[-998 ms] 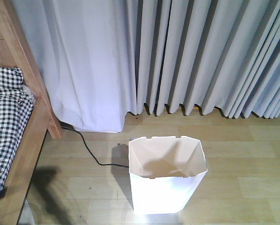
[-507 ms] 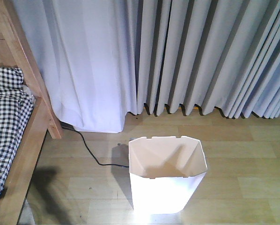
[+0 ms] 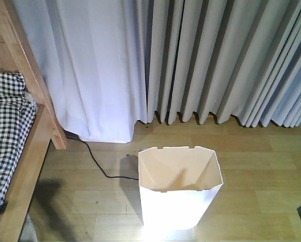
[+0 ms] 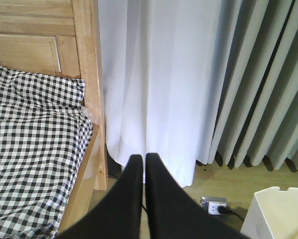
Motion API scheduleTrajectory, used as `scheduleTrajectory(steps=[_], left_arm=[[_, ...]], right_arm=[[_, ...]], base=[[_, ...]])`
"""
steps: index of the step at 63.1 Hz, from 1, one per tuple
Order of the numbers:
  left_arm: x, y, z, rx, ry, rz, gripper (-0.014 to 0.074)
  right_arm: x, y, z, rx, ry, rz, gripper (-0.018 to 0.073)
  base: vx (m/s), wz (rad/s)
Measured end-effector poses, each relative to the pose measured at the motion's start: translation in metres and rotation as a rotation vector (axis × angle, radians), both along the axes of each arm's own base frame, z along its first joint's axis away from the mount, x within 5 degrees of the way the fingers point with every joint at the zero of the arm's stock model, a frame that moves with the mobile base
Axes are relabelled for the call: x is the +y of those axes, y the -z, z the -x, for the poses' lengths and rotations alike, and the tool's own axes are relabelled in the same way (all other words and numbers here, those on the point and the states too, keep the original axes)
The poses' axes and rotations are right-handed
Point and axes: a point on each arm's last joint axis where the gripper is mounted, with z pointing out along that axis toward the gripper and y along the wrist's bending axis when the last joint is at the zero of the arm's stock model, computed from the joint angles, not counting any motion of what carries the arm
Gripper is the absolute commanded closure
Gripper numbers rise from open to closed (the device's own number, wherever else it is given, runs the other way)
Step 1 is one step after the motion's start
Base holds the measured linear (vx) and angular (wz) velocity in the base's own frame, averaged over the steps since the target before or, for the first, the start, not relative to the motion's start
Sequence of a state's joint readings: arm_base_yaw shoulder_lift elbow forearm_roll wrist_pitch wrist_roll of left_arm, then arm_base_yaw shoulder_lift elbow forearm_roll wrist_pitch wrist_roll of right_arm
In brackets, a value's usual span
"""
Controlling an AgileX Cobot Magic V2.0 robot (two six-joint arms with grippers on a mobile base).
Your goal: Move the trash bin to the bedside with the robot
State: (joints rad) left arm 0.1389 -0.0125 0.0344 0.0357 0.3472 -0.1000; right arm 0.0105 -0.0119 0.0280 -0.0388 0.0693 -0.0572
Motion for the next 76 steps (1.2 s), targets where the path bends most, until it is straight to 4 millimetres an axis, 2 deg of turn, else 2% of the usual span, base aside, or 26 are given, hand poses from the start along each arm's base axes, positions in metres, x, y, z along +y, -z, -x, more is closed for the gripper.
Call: scheduleTrajectory(steps=[21,44,76], left_arm=[[0.0000,0.0000,0.0000,0.000,0.000,0.000,0.0603],[0.0000,0.0000,0.0000,0.000,0.000,0.000,0.0603],[0.0000,0.0000,0.0000,0.000,0.000,0.000,0.0603]], right_arm=[[-0.0041,0.0004,0.0001,0.002,0.072,-0.078,0.0568],[0.0002,0.0004,0.0000,0.004,-0.006,-0.056,0.0568],[0.0000,0.0003,0.0000,0.004,-0.002,-0.052,0.0568]], base=[[0.00,0.00],[0.00,0.00],[0.00,0.00]])
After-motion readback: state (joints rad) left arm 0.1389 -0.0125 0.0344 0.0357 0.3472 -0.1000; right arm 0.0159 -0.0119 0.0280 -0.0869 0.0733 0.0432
